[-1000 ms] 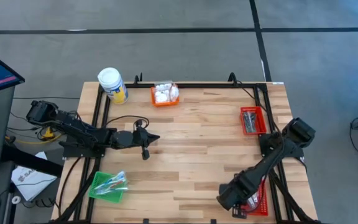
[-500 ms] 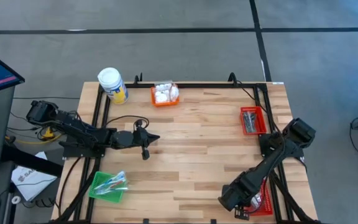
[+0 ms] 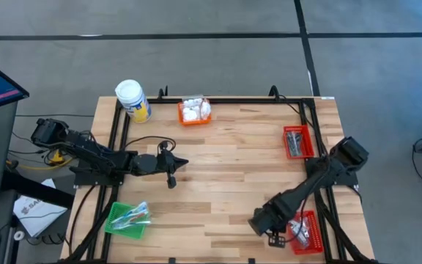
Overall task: Pick & Place Travel size toiletries
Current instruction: Adjust the baskets
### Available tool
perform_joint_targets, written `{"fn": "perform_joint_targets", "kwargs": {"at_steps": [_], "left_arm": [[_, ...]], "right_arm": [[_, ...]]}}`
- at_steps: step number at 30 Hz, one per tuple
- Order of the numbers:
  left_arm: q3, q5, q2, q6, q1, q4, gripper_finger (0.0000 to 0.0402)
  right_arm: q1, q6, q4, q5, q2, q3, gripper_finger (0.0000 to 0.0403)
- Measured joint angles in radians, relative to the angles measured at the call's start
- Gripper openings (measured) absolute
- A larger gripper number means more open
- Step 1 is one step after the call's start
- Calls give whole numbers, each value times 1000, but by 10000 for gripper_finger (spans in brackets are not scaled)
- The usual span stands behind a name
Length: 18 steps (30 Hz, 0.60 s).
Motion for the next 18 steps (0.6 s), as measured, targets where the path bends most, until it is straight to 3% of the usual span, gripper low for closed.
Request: {"fn": "perform_joint_targets", "kwargs": {"at_steps": [4, 11, 18], "left_arm": [[0, 0, 0, 0, 0, -2, 0], [0, 0, 0, 0, 0, -3, 0], [0, 0, 0, 0, 0, 0, 0]], "right_arm": [[-5, 13, -33, 1, 0, -19, 0], [39, 110, -33, -95, 0, -113, 0], [71, 133, -11, -101, 0, -120, 0]]}}
